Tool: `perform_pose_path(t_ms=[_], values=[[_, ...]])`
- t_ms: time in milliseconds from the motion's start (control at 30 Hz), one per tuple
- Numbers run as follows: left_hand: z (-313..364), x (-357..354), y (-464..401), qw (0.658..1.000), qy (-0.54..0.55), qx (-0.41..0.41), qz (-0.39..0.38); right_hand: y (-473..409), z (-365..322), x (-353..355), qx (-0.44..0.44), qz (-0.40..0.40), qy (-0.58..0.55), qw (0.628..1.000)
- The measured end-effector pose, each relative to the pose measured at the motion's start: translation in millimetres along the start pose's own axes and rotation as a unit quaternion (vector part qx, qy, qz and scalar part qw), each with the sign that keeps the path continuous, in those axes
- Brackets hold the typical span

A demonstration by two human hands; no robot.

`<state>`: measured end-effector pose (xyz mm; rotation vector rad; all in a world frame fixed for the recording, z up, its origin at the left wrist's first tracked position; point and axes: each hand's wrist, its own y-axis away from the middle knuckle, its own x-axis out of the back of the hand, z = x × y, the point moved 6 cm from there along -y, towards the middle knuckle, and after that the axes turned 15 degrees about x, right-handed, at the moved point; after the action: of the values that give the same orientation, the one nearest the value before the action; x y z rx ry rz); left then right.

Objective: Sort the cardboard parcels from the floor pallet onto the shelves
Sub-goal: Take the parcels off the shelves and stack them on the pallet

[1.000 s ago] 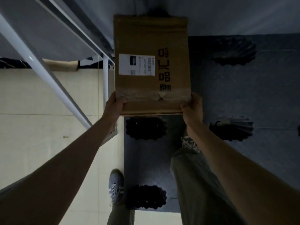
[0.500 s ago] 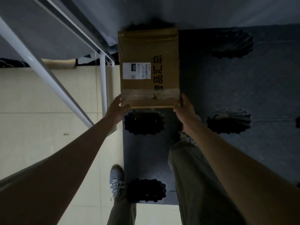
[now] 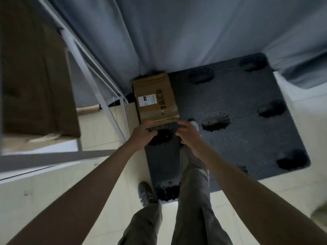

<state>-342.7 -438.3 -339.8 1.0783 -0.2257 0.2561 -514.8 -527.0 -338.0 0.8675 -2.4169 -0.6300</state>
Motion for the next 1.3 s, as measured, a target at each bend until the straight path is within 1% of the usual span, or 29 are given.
perform_pose_path(t_ms=[133, 200, 333, 467, 567, 667, 767, 867, 1000, 1067, 1133, 1200, 1300], values=[[6.1, 24.7, 91.1, 0.994, -0.065, -0.092, 0.010, 92.4, -44.0, 8.6, 0.052, 0.043, 0.013, 0.998], [2.8, 31.2, 127.4, 0.987, -0.101, -0.126, 0.010, 135.4, -56.7, 11.7, 0.064, 0.041, 0.028, 0.997], [3.3, 36.3, 190.4, 0.956, -0.236, -0.175, 0.023, 209.3, -85.1, 27.7, 0.100, 0.037, 0.105, 0.989], [12.7, 44.3, 247.8, 0.932, -0.275, -0.232, 0.043, 260.9, -114.6, 37.8, 0.103, 0.035, 0.161, 0.981], [12.7, 56.3, 286.1, 0.925, -0.277, -0.256, 0.049, 287.2, -140.7, 32.7, 0.133, 0.027, 0.179, 0.974], [3.1, 72.3, 318.8, 0.927, -0.251, -0.274, 0.048, 303.9, -162.9, 19.7, 0.165, 0.020, 0.189, 0.968], [-19.9, 91.7, 350.5, 0.934, -0.196, -0.293, 0.065, 319.8, -178.2, -0.7, 0.196, 0.009, 0.195, 0.961], [-58.9, 110.6, 383.8, 0.927, -0.174, -0.316, 0.105, 341.0, -186.6, -30.9, 0.242, -0.010, 0.184, 0.953], [-125.1, 132.3, 415.3, 0.926, -0.177, -0.294, 0.155, 375.3, -175.5, -86.0, 0.279, -0.050, 0.180, 0.942], [-158.7, 146.5, 426.9, 0.930, -0.148, -0.280, 0.187, 388.3, -170.3, -109.5, 0.297, -0.059, 0.205, 0.931], [-190.7, 163.1, 440.4, 0.929, -0.150, -0.259, 0.218, 402.6, -172.8, -131.4, 0.300, -0.062, 0.236, 0.922], [-213.9, 184.4, 451.0, 0.925, -0.157, -0.244, 0.245, 413.6, -180.7, -151.6, 0.301, -0.070, 0.241, 0.920], [-231.2, 220.1, 460.4, 0.922, -0.129, -0.233, 0.282, 423.0, -198.3, -178.9, 0.323, -0.076, 0.230, 0.915]])
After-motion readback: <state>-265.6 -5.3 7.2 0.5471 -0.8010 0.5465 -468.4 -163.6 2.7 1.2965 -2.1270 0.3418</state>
